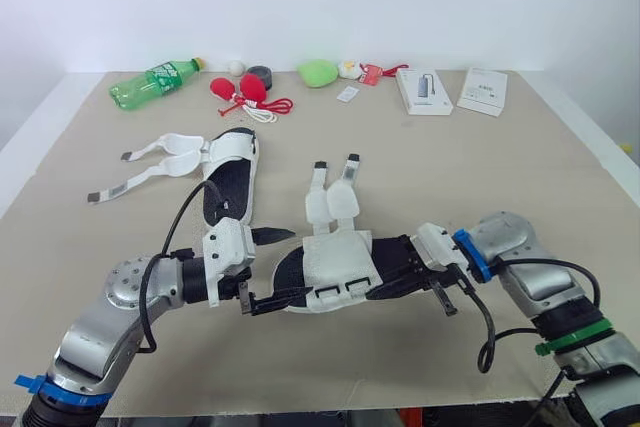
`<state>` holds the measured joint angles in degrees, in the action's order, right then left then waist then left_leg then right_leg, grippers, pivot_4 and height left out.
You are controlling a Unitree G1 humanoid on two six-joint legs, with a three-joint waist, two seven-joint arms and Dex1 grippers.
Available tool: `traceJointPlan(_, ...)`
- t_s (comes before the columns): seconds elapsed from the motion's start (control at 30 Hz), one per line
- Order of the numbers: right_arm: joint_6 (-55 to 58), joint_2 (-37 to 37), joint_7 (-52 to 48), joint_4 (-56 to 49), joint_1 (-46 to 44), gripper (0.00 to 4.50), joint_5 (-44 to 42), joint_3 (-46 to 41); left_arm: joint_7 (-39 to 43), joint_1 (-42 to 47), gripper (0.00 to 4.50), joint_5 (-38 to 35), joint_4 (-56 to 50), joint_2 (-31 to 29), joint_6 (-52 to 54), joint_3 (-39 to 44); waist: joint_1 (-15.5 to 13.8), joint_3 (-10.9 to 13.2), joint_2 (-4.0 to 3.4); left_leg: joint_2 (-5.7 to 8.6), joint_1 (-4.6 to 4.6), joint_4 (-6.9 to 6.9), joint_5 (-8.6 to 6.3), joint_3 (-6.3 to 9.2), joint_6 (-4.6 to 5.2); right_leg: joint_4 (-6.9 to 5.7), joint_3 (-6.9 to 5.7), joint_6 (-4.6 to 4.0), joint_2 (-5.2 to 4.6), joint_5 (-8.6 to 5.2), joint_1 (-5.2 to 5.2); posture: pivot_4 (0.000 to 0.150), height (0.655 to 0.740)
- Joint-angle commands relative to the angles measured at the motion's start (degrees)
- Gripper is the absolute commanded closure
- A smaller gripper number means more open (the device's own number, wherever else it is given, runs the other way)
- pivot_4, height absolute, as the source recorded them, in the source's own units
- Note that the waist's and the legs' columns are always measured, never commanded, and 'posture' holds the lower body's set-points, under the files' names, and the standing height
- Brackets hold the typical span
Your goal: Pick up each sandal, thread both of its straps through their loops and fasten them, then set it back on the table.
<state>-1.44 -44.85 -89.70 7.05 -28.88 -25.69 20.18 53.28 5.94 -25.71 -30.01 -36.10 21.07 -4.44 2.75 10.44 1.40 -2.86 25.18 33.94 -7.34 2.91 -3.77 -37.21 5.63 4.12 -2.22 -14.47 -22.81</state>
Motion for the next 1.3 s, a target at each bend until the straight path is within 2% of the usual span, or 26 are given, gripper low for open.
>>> traceJointPlan(0.03, -0.06, -1.16, -2.8, 0.56, -1.66, 4.37, -1.9, 0.04, 0.5, -0.56, 0.0, 0.66, -0.39, -0.74, -1.66, 0.05, -0.01, 0.0, 0.0, 0.0, 0.01, 0.0, 0.0, 0.0, 0.0, 0.0, 0.0, 0.0, 0.0, 0.0, -0.01, 0.15, 0.74)
traceJointPlan(0.07, 1.28, -1.84, -2.8, 0.61, -2.01, 4.37, -2.18, 0.63, 0.53, -0.63, 0.0, 0.99, -0.15, -0.87, -1.83, -0.16, -0.01, 0.0, 0.0, 0.0, 0.01, 0.0, 0.0, 0.0, 0.0, 0.0, 0.01, 0.0, 0.0, 0.0, -0.01, 0.15, 0.74)
traceJointPlan(0.17, 5.61, -2.99, -2.8, 0.19, -2.67, 3.5, -3.86, 0.85, -0.24, -0.41, 0.75, 4.18, 1.6, -1.15, -3.5, -1.24, -0.03, 0.0, 0.0, 0.0, 0.0, 0.0, 0.0, -0.04, 0.0, 0.0, 0.05, 0.0, -0.01, 0.01, -0.01, 0.15, 0.74)
traceJointPlan(0.2, 9.58, -2.47, -2.62, -0.41, -2.87, 2.93, -5.56, -0.62, -0.54, -0.3, 1.34, 4.93, 2.22, -1.03, -3.89, -1.48, -0.03, 0.0, 0.0, 0.0, -0.01, 0.01, 0.0, -0.05, 0.0, 0.0, 0.05, -0.01, -0.01, 0.02, -0.01, 0.15, 0.74)
traceJointPlan(0.23, 14.52, -3.28, -2.67, -1.64, -3.25, 2.7, -7.93, -1.28, -0.96, -0.06, 1.52, 5.73, 2.89, -0.8, -4.23, -1.8, -0.04, 0.0, 0.01, 0.0, -0.02, 0.01, 0.0, -0.06, 0.0, 0.0, 0.06, -0.01, 0.0, 0.02, -0.01, 0.15, 0.74)
traceJointPlan(0.27, 19.17, -3.96, -2.71, -2.66, -3.46, 2.1, -9.98, -2.07, -1.28, 0.17, 2.08, 6.26, 3.32, -0.57, -4.37, -2.12, -0.04, 0.0, 0.01, -0.01, -0.02, 0.01, 0.0, -0.06, 0.0, 0.0, 0.06, -0.02, 0.0, 0.03, -0.01, 0.15, 0.74)
traceJointPlan(0.3, 22.11, -4.39, -2.75, -3.38, -3.56, 1.88, -11.11, -2.61, -1.47, 0.31, 2.31, 6.62, 3.57, -0.43, -4.49, -2.32, -0.07, 0.0, 0.0, -0.02, -0.01, 0.01, 0.0, -0.07, 0.0, 0.0, 0.07, -0.03, 0.0, 0.03, -0.02, 0.15, 0.74)
traceJointPlan(0.37, 29.92, -6.79, -2.8, -5.26, -4.01, 0.88, -14.84, -3.47, -1.5, 0.47, 3.28, 7.5, 3.97, -0.43, -4.78, -3.07, -0.09, 0.0, 0.01, -0.02, 0.0, 0.01, 0.0, -0.09, 0.0, -0.01, 0.1, -0.03, 0.0, 0.04, -0.04, 0.15, 0.74)
traceJointPlan(0.4, 33.24, -7.8, -2.8, -5.81, -4.35, 0.5, -16.49, -3.89, -1.43, 0.48, 3.71, 7.9, 4.14, -0.5, -4.84, -3.44, -0.09, 0.0, 0.01, -0.02, 0.02, 0.01, 0.0, -0.11, 0.0, -0.01, 0.11, -0.02, -0.01, 0.04, -0.06, 0.15, 0.74)
traceJointPlan(0.43, 37.78, -8.47, -2.54, -5.7, -5.1, 0.32, -18.15, -4.82, -1.32, 0.49, 3.89, 8.47, 4.39, -0.59, -5.12, -3.9, -0.1, 0.0, 0.01, -0.02, 0.02, 0.01, 0.0, -0.12, 0.0, -0.01, 0.11, -0.02, -0.01, 0.04, -0.07, 0.15, 0.74)
traceJointPlan(0.47, 41.72, -8.63, -2.01, -4.61, -6.47, 0.0, -19.44, -5.74, -1.03, 0.54, 4.43, 8.8, 4.63, -0.65, -5.5, -4.28, -0.1, 0.0, 0.01, -0.02, 0.02, 0.01, 0.0, -0.13, 0.01, -0.01, 0.12, -0.01, -0.01, 0.03, -0.09, 0.15, 0.74)
traceJointPlan(0.6, 51.69, -5.07, 3.61, 4.96, -14.79, 0.0, -19.19, -8.54, 0.06, 1.31, 4.47, 10.11, 5.39, -0.95, -7.15, -5.77, 0.11, 0.0, 0.02, -0.1, 0.0, 0.02, -0.01, -0.3, 0.02, -0.01, 0.19, -0.07, 0.02, 0.14, -0.2, 0.15, 0.74)
traceJointPlan(0.7, 52.17, -1.36, 7.63, 13.89, -21.52, 0.0, -12.79, -6.75, 1.21, 2.16, 4.47, 11.64, 5.89, -1.56, -8.7, -6.86, 0.19, 0.0, 0.03, -0.12, 0.0, 0.05, -0.01, -0.31, 0.02, -0.01, 0.2, -0.08, 0.04, 0.21, -0.23, 0.15, 0.74)
traceJointPlan(0.8, 54.92, 5.04, 15.93, 27.39, -29.36, 0.0, -7.53, -6.48, 2.3, 2.91, 4.47, 13.68, 6.99, -2.47, -11.03, -7.73, 0.16, 0.0, 0.03, -0.11, 0.05, 0.09, 0.0, -0.35, 0.02, -0.01, 0.23, -0.07, 0.04, 0.28, -0.32, 0.15, 0.74)
traceJointPlan(1.07, 53.42, 16.16, 26.9, 53.79, -40.44, 0.0, 2.3, -10.49, 3.07, 3.48, 4.47, 16.31, 8.65, -3.4, -14.44, -8.33, 0.16, 0.0, 0.02, -0.11, 0.3, 0.0, -0.04, -0.34, 0.1, -0.06, 0.37, 0.13, 0.16, 0.41, -0.51, 0.15, 0.74)
traceJointPlan(1.3, 50.5, 22.2, 37.09, 64.72, -45.33, 0.0, 2.94, -20.86, 3.54, 3.3, 4.47, 17.26, 8.33, -3.68, -15.47, -8.21, 0.25, 0.0, 0.01, -0.15, 0.28, -0.04, -0.05, -0.3, 0.12, -0.1, 0.38, 0.26, 0.24, 0.34, -0.51, 0.15, 0.74)
